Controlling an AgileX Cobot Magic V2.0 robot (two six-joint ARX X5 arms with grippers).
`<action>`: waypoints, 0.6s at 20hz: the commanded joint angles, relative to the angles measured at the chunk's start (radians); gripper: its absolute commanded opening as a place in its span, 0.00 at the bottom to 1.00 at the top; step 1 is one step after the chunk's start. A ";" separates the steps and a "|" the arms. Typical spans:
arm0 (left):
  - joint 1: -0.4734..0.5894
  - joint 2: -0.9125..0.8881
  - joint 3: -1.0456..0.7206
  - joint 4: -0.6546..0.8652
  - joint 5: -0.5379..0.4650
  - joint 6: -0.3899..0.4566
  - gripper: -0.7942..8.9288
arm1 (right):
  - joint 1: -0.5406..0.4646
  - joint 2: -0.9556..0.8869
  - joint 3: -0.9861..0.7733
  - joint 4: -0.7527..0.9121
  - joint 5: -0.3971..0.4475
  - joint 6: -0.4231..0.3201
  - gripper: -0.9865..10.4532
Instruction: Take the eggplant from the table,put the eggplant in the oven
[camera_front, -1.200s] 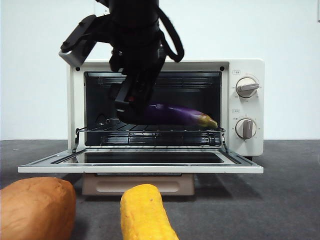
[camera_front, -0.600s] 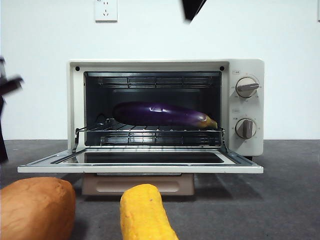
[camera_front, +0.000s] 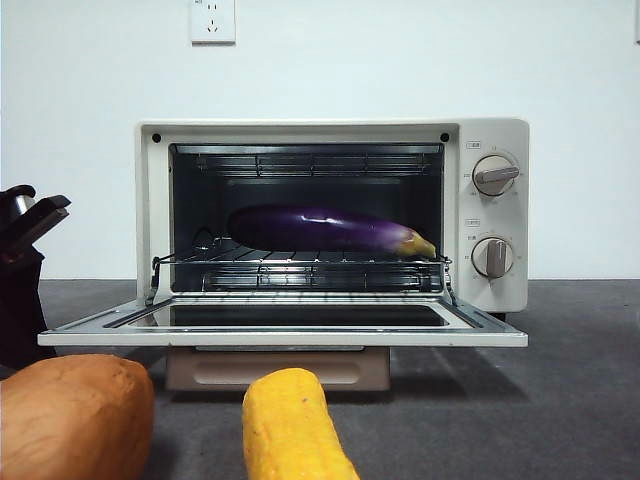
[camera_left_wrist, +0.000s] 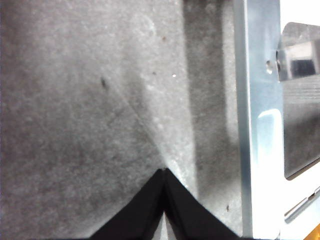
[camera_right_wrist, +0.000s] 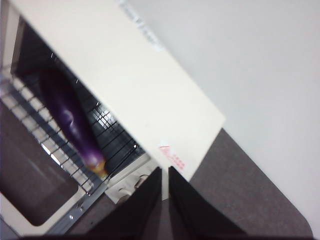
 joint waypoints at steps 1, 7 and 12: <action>-0.009 0.044 -0.008 -0.007 0.005 0.012 0.09 | 0.012 -0.042 0.022 0.003 0.006 0.058 0.09; -0.007 0.044 -0.008 -0.023 0.103 0.013 0.09 | 0.010 -0.142 0.022 0.003 0.012 0.087 0.09; -0.007 0.044 -0.008 -0.037 0.113 0.013 0.09 | 0.010 -0.188 0.022 -0.002 0.035 0.103 0.09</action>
